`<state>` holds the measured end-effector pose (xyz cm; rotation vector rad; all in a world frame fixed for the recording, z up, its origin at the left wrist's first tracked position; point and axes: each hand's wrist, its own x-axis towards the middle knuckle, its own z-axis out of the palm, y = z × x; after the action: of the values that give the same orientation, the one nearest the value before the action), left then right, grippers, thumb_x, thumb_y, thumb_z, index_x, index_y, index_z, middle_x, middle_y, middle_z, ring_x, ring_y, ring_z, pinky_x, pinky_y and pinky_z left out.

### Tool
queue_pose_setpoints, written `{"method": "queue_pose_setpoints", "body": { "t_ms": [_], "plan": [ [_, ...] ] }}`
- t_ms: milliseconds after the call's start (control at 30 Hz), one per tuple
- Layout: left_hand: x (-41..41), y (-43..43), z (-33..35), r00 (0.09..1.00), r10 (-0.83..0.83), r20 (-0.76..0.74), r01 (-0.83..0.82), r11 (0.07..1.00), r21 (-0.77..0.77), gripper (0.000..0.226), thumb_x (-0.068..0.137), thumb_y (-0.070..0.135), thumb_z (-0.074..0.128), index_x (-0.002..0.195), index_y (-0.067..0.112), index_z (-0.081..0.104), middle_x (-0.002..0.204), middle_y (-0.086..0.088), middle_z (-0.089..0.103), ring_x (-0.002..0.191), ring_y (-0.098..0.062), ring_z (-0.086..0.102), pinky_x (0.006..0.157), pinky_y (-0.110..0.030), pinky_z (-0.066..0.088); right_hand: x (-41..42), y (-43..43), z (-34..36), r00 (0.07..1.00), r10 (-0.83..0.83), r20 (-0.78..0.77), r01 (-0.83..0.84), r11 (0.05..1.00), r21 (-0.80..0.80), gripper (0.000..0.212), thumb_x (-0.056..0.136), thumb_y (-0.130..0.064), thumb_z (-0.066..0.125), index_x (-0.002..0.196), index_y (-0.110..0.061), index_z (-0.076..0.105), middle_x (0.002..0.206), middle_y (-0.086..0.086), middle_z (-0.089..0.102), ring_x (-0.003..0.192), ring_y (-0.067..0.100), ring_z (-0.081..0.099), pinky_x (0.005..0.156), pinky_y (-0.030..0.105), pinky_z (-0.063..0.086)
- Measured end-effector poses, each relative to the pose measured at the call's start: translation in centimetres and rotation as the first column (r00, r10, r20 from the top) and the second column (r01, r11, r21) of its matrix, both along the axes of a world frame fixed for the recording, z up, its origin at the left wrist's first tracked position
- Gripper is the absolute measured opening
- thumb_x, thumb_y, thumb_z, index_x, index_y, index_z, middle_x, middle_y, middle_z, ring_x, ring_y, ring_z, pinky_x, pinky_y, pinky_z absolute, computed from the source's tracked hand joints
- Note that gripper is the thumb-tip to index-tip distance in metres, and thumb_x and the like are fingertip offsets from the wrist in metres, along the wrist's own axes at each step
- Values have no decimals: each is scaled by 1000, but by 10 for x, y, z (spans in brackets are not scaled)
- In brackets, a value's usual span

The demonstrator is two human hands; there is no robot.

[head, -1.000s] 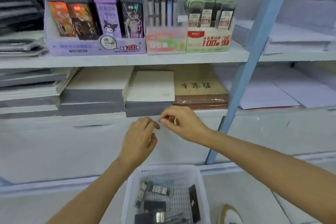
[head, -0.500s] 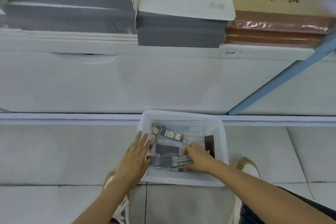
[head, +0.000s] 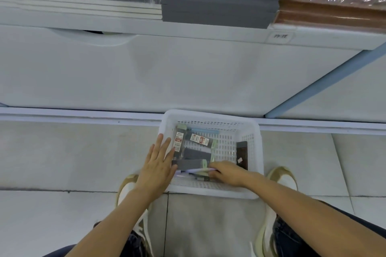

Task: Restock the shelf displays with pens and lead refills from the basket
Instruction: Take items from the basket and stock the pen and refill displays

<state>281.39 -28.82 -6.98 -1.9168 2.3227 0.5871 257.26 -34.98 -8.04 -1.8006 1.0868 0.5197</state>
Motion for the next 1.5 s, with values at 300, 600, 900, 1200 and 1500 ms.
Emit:
{"method": "queue_pose_setpoints", "body": {
  "t_ms": [300,600,900,1200,1500],
  "plan": [
    [-46,-18,22,934,-109,-340,151,983,101,44,97,43,48,134,20,44,128,-3,57,122,-23,51,98,-31,39,-2,-45,53,980,166,112,-170,985,23,25,101,-31,44,76,-31,48,74,-10,48,63,3,42,62,22,34],
    [-1,-21,24,876,292,-384,-259,956,136,22,103,32,39,84,20,41,60,8,48,53,-16,48,49,-27,33,18,-32,22,928,-330,174,355,925,-138,39,93,-41,58,125,-21,51,125,2,58,106,14,57,97,33,48],
    [14,-18,16,810,450,-375,-422,892,160,27,101,33,43,79,19,38,55,5,45,48,-14,42,47,-29,30,57,9,-34,977,-211,-36,171,870,-462,56,76,-46,75,118,-17,51,130,4,44,120,21,40,98,34,42],
    [10,-23,18,800,454,-393,-432,890,149,27,96,39,53,77,27,38,64,6,48,54,-14,47,49,-24,35,31,-11,-23,945,-266,191,276,961,-23,37,87,-39,67,117,-21,56,108,-7,55,100,13,55,78,19,41],
    [-19,-46,65,967,81,-240,-98,993,-62,57,71,64,69,107,27,43,93,15,49,78,-8,47,59,-26,39,23,-57,86,923,-233,306,176,963,203,30,90,-48,61,99,-21,70,64,-2,56,55,9,50,59,24,43]
  ]
}}
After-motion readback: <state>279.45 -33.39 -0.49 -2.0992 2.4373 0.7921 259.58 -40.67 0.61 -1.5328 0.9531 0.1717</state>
